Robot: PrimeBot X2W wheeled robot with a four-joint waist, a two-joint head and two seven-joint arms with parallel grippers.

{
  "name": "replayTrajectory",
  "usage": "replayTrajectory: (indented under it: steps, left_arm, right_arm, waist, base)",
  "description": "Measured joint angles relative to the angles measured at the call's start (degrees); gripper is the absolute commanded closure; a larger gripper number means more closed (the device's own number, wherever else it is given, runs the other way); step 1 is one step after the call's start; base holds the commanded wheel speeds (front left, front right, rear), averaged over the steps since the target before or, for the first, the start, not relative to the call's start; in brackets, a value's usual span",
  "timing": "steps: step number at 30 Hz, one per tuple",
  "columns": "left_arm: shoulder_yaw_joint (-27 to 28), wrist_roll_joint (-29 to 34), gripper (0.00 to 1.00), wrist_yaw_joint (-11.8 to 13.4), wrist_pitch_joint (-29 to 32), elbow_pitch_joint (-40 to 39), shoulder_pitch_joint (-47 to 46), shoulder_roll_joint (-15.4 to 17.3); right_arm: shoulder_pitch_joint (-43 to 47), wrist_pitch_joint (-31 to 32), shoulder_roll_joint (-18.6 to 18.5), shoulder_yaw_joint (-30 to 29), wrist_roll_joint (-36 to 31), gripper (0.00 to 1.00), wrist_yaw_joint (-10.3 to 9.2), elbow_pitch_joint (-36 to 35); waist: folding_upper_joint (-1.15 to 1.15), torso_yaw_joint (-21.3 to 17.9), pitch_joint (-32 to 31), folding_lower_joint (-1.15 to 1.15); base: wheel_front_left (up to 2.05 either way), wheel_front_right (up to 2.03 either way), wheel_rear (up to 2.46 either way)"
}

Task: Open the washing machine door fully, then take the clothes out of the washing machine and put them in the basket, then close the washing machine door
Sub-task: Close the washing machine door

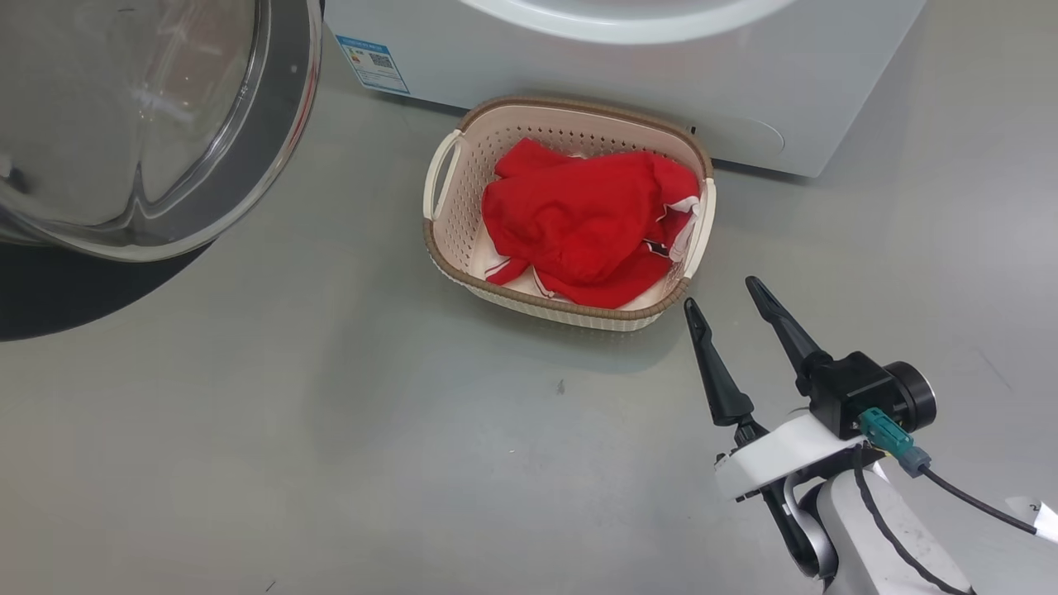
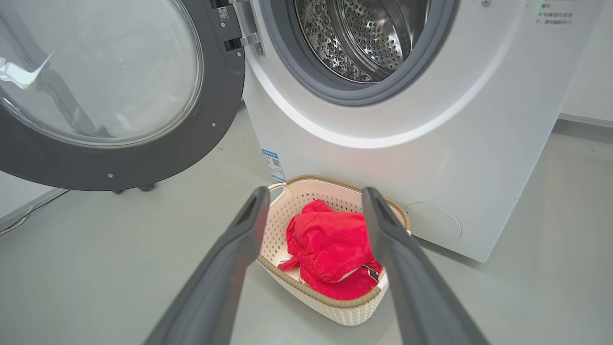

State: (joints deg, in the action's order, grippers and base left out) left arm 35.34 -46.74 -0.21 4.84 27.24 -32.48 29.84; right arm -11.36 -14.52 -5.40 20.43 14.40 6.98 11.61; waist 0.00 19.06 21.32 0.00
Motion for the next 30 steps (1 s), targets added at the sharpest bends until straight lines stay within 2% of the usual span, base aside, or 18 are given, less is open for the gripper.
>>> replayTrajectory:
  steps: [1, 4, 10, 18, 30]
  left_arm:
    - [2.2, -3.1, 1.00, 1.6, 1.9, 2.8, -1.9, -0.1]
    - [4.2, -6.8, 1.00, 3.4, 4.9, 6.4, -5.0, -0.3]
    - [8.2, -13.1, 1.00, 5.9, 9.7, 12.9, -9.8, -2.1]
    - [13.0, -17.6, 1.00, 6.5, 13.0, 18.6, -14.3, -2.2]
    - [12.8, -19.7, 1.00, 7.1, 19.8, 25.5, -17.6, -2.1]
  right_arm:
    - [0.0, 0.0, 0.0, 0.0, 0.0, 0.00, 0.00, 0.0]
    - [0.0, 0.0, 0.1, 0.0, 0.0, 0.00, 0.00, 0.0]
    - [0.0, 0.0, 0.1, 0.0, 0.0, 0.00, 0.00, 0.1]
    - [0.0, 0.0, 0.1, 0.1, 0.0, 0.00, 0.00, 0.3]
    - [-0.1, 0.0, 0.1, 0.2, -0.3, 0.00, 0.00, 0.5]
  waist:
    - [0.00, -0.4, 0.1, 0.00]
    - [0.00, -0.7, 0.3, 0.00]
    - [0.00, -1.0, 0.4, 0.00]
    - [0.00, -1.4, 0.3, 0.00]
    - [0.00, -2.3, 0.2, 0.00]
  base:
    - [0.00, 0.00, 0.00]
    - [0.00, 0.00, 0.00]
    - [0.00, 0.00, 0.00]
    - [0.00, 0.00, 0.00]
    - [0.00, 0.00, 0.00]
